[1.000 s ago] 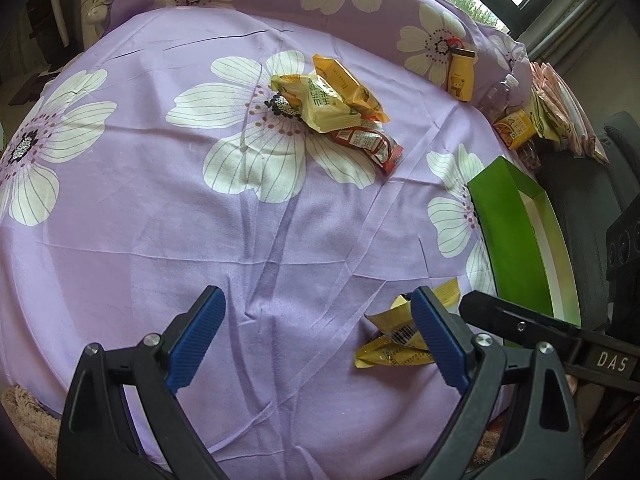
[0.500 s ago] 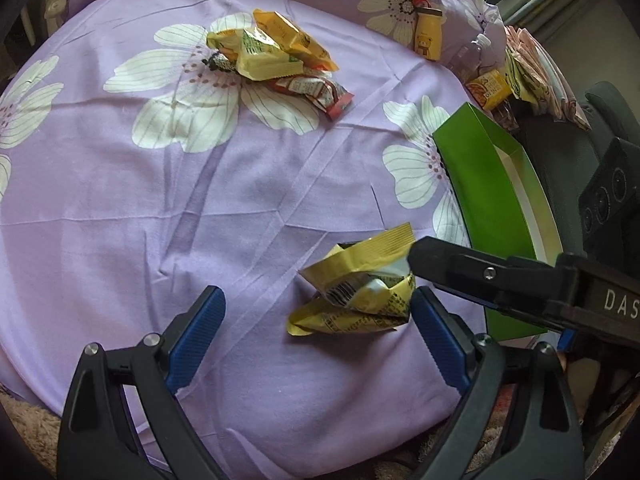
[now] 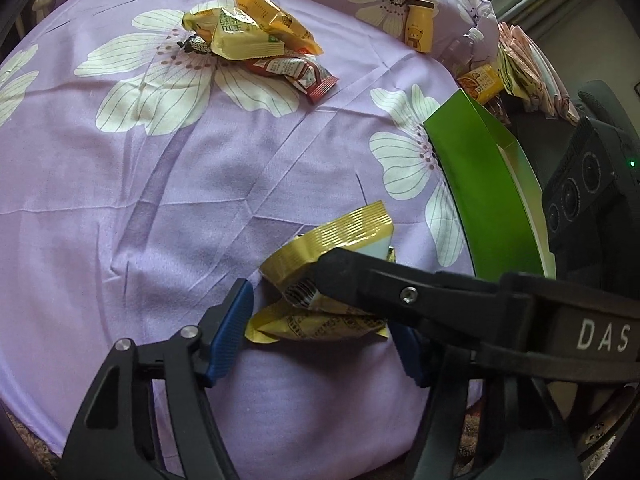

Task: Organize snacks
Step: 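Carry the crumpled yellow bag with the right gripper over the box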

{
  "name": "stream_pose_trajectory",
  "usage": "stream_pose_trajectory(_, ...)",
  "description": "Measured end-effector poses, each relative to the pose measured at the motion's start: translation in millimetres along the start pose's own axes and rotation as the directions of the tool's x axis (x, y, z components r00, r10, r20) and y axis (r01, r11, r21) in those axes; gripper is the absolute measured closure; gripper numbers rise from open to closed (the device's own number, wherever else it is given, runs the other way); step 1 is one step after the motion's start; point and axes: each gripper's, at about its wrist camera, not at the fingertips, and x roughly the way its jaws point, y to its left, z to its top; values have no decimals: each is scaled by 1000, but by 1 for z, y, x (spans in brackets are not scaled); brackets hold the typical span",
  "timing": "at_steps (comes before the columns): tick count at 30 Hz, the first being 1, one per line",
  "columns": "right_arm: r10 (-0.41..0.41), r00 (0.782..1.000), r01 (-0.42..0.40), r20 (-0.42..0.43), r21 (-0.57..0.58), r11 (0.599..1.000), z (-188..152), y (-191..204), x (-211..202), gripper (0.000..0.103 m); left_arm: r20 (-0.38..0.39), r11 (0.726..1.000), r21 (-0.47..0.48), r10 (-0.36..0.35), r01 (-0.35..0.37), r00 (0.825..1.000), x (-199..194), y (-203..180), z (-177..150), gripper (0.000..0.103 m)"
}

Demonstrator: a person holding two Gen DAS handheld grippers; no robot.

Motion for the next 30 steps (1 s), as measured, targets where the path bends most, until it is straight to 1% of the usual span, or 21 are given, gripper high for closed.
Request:
stream_pose_trajectory(1,7,1000,-7,1,-2,1000,0,0,1,44,4,1000,7,1,-1,1000,0,-1,0,43)
stream_pose_trajectory(5,18,1000,-17,11,-18,1000,-1,1,2,44,10,999,32,11,-11,1000,-2,-7,1,56)
stream_pose_trajectory(7,30,999,-30,11,-19,999,-2,2,0,45,13,999,43,23,-23,1000,-4,-12,2,56)
stream_pose_trajectory(10,47,998,-46,31,-18,999,-3,2,-9,45,34,997,72,22,-25,999,-9,-22,4,56)
stream_pose_trajectory(16,61,991,-58,115,-28,998,-2,4,-43,45,82,989,145,-8,-4,997,-20,-54,15,57)
stream_pose_trajectory(22,49,972,-45,232,-23,999,3,-4,-89,45,119,969,245,-67,36,991,-24,-95,30,57)
stream_pose_trajectory(27,36,946,-34,321,-13,999,10,-19,-126,45,143,938,342,-112,57,983,-19,-133,43,58)
stream_pose_trajectory(30,32,931,-37,364,5,999,17,-31,-145,45,139,923,379,-133,71,981,-11,-153,54,58)
